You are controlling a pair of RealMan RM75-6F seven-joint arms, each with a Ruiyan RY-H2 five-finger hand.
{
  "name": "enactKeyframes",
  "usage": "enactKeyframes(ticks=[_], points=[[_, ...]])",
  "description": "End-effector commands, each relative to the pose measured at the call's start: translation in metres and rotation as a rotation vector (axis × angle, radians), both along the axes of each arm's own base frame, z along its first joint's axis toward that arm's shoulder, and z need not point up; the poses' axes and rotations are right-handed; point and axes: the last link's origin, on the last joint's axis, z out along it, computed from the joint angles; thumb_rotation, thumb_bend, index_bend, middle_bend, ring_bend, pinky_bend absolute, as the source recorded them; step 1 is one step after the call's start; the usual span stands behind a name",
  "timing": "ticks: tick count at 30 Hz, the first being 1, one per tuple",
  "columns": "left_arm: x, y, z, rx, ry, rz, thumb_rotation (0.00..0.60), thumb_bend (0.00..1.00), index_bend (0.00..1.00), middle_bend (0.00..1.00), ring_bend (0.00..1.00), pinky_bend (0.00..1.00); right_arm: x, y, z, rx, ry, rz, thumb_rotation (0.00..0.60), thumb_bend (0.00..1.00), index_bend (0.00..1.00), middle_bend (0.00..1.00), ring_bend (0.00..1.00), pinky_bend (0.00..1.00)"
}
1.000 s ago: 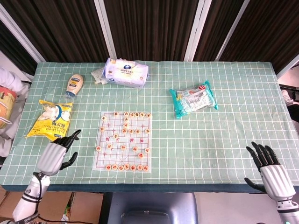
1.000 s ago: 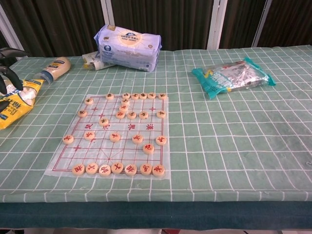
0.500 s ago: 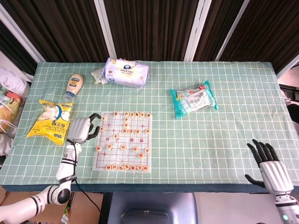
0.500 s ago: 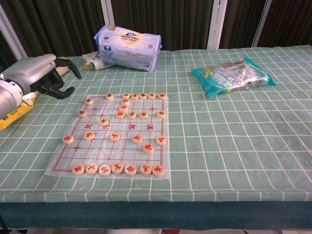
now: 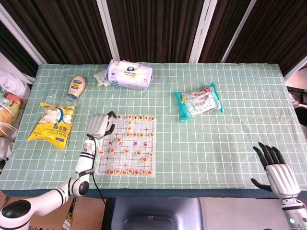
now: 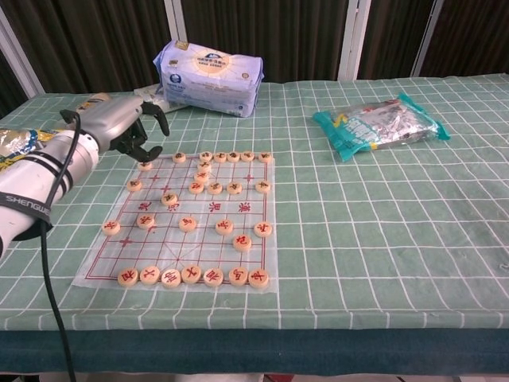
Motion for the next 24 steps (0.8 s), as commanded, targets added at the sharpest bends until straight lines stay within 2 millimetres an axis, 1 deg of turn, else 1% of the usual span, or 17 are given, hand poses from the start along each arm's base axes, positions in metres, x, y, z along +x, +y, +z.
enactKeyframes(ticks=[1,8,13,24], points=[[0.008,0.004,-0.01,-0.027,0.003,-0.016,0.6,0.38,0.43,1.0,1.0,1.0,0.0,0.0,0.001,0.002,-0.006,0.0,0.6,0.29,0.0,0.0,0.0,0.0],[0.016,0.005,-0.026,-0.082,-0.033,0.013,0.6,0.37,0.43,1.0,1.0,1.0,0.001,0.0,0.0,0.008,-0.01,0.003,0.6,0.29,0.0,0.0,0.0,0.0],[0.018,0.005,-0.038,-0.106,0.018,-0.004,0.6,0.37,0.43,1.0,1.0,1.0,0.001,0.001,0.001,0.01,-0.015,0.003,0.6,0.29,0.0,0.0,0.0,0.0],[0.027,0.01,-0.051,-0.119,0.037,-0.012,0.6,0.37,0.43,1.0,1.0,1.0,0.001,0.0,0.001,0.013,-0.023,0.001,0.6,0.29,0.0,0.0,0.0,0.0]])
